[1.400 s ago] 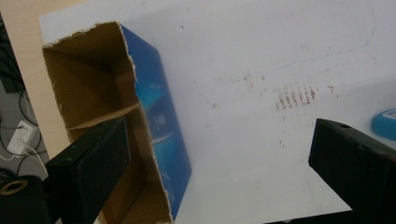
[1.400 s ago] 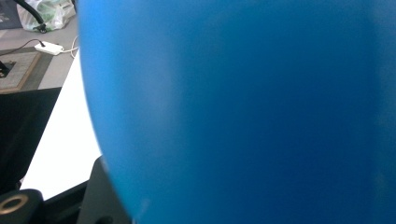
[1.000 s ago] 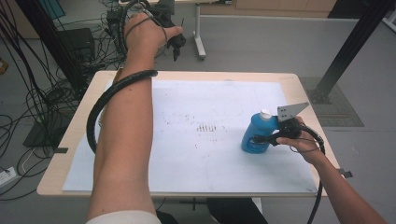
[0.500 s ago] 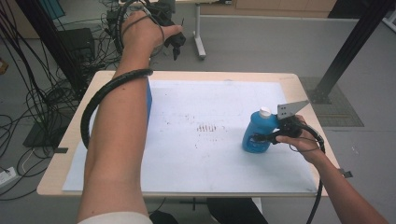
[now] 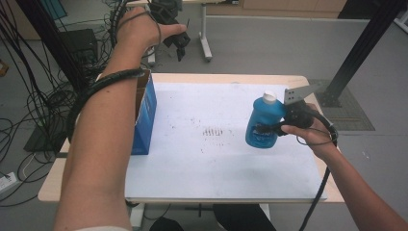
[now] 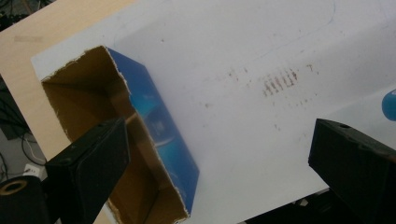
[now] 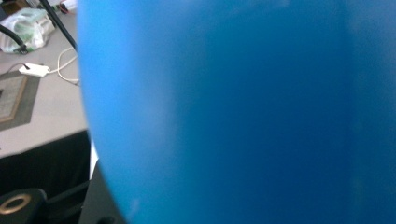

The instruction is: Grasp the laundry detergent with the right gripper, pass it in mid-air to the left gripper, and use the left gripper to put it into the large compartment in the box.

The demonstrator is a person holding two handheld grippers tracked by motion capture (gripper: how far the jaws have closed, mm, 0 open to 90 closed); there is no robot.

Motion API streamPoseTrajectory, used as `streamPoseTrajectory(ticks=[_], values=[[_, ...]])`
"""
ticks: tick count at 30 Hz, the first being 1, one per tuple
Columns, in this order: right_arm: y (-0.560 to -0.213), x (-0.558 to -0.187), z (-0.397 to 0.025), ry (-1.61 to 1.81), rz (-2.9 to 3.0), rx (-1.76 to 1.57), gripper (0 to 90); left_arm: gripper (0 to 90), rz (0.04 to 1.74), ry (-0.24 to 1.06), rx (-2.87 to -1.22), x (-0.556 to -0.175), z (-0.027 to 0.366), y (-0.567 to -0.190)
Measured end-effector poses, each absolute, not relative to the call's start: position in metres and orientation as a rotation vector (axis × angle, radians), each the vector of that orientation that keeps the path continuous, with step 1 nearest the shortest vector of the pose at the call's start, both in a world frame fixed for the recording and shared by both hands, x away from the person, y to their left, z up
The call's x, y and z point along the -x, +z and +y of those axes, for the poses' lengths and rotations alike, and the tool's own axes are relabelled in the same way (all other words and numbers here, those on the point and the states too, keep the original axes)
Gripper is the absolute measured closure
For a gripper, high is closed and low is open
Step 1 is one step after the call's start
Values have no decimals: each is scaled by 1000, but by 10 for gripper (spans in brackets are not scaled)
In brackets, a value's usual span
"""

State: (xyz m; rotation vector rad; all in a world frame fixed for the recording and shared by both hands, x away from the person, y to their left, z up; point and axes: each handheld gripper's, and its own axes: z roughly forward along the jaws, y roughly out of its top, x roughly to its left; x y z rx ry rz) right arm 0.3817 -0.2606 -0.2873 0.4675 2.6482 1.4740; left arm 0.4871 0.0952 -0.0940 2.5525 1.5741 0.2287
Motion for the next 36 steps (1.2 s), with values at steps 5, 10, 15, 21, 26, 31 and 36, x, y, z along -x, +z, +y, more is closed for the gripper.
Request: streamPoseTrajectory(ticks=[5, 10, 15, 21, 26, 31, 36], values=[[-252, -379, -233, 1503, 2650, -412, 434, 57, 1516, 224, -2568, -480, 102, -83], [-223, -392, -202, 1535, 2666, -335, 433, 57, 1416, 208, -2626, -471, 107, -70], [-212, -420, -178, 1547, 2687, -320, 433, 56, 1301, 207, -2668, -463, 112, -57], [-212, -451, -143, 1481, 2727, -264, 432, 57, 1169, 228, -2729, -459, 111, -51], [-222, -472, -114, 1495, 2750, -235, 432, 62, 1031, 253, -2801, -456, 105, -54], [-233, -484, -88, 1483, 2784, -181, 432, 60, 943, 248, -2831, -456, 102, -56], [-246, -491, -74, 1489, 2808, -134, 432, 59, 831, 217, -2867, -455, 100, -61]])
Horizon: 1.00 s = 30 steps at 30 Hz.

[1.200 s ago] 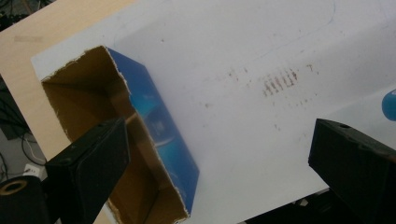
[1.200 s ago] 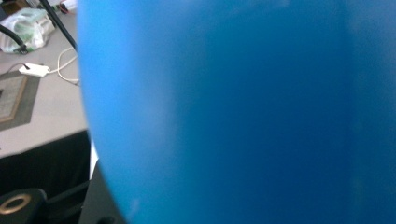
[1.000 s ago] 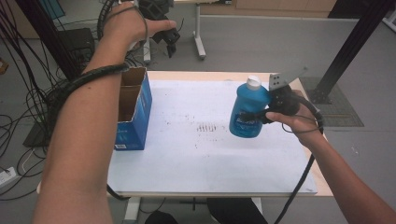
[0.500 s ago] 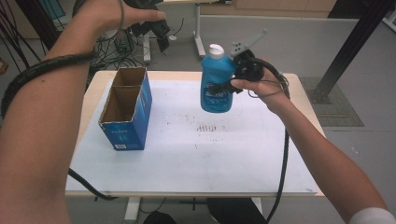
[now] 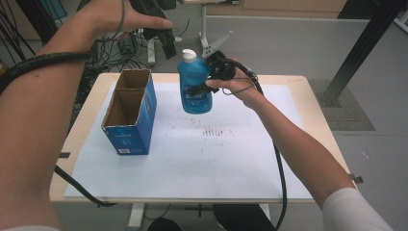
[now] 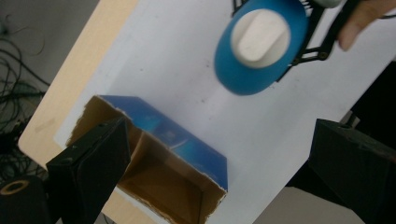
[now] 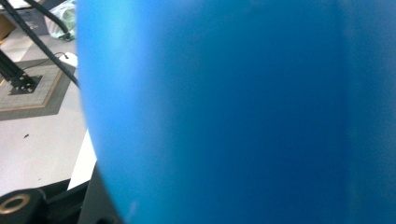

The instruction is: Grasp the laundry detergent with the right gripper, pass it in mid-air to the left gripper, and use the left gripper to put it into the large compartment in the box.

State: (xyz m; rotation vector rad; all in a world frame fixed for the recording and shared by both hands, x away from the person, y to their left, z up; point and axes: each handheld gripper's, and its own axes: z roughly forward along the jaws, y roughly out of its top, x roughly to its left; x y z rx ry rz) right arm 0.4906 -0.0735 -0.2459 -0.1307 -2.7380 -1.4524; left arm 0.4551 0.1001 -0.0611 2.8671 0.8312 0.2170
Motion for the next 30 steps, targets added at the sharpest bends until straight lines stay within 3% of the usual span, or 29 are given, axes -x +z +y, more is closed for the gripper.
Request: streamPoseTrajectory(ticks=[19, 30], values=[[-261, -478, -42, -1503, -2649, -47, 432, 58, 645, 185, -3003, -446, 85, -94], [-263, -474, -37, -1505, -2634, -80, 432, 54, 633, 136, -3039, -448, 80, -110]])
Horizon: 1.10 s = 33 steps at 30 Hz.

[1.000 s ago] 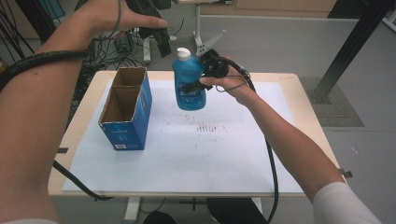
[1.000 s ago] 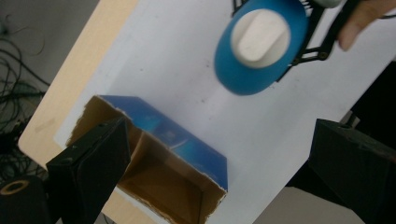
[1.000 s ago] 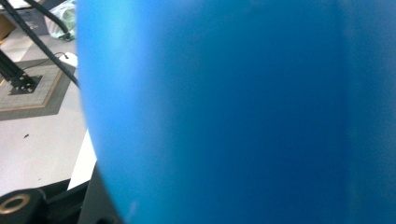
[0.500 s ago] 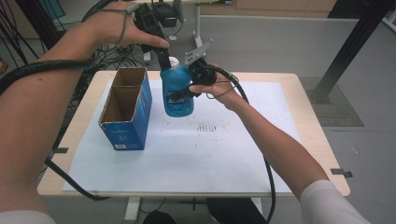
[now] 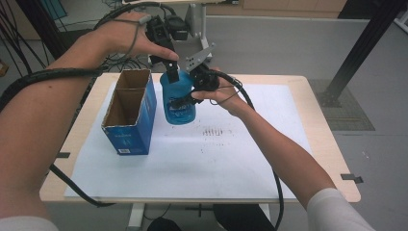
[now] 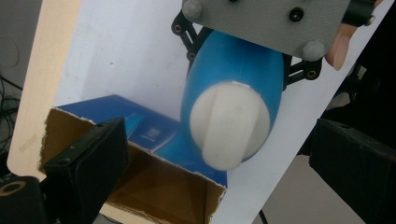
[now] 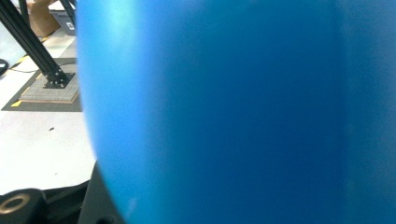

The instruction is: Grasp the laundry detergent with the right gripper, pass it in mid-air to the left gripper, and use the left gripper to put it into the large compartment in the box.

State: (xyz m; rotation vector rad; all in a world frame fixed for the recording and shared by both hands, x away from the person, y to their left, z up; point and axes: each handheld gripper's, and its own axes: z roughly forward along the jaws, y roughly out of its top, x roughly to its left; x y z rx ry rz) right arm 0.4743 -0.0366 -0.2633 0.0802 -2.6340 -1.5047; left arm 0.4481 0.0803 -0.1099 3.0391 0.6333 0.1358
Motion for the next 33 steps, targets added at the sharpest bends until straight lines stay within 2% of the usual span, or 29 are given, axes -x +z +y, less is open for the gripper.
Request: streamPoseTrajectory(ticks=[8, 33], values=[[-264, -474, -38, -1518, -2617, -88, 432, 54, 604, 90, -3053, -453, 77, -120], [-262, -474, -42, -1523, -2623, -100, 432, 53, 557, 60, -3061, -456, 67, -135]])
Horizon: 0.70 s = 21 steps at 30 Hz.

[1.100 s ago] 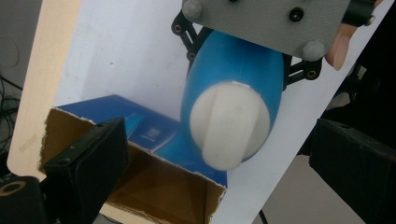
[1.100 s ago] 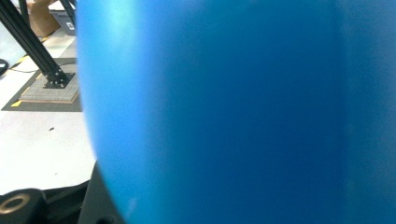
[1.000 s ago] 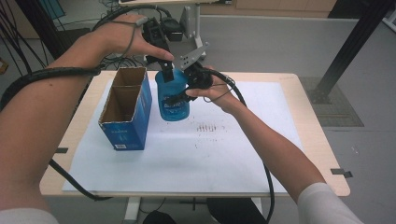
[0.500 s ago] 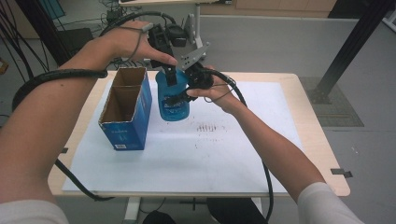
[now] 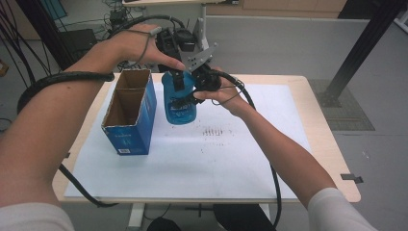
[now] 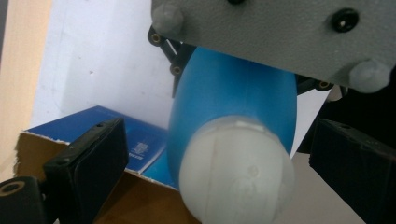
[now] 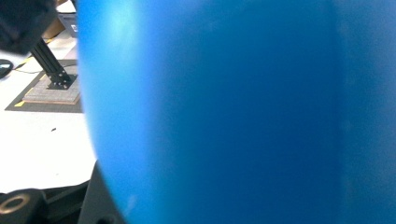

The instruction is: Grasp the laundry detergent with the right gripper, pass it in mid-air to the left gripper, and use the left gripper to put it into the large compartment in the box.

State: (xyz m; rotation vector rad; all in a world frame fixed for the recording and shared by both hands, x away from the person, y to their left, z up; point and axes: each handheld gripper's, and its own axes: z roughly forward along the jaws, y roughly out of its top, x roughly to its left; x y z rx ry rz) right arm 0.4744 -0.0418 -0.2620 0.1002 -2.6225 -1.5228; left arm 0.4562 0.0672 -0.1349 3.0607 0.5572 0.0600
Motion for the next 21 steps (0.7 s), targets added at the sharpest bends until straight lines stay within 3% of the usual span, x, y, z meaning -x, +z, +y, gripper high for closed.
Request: streamPoseTrajectory(ticks=[21], values=[[-264, -475, -40, -1562, -2615, -140, 432, 52, 524, 56, -3093, -454, 65, -146]])
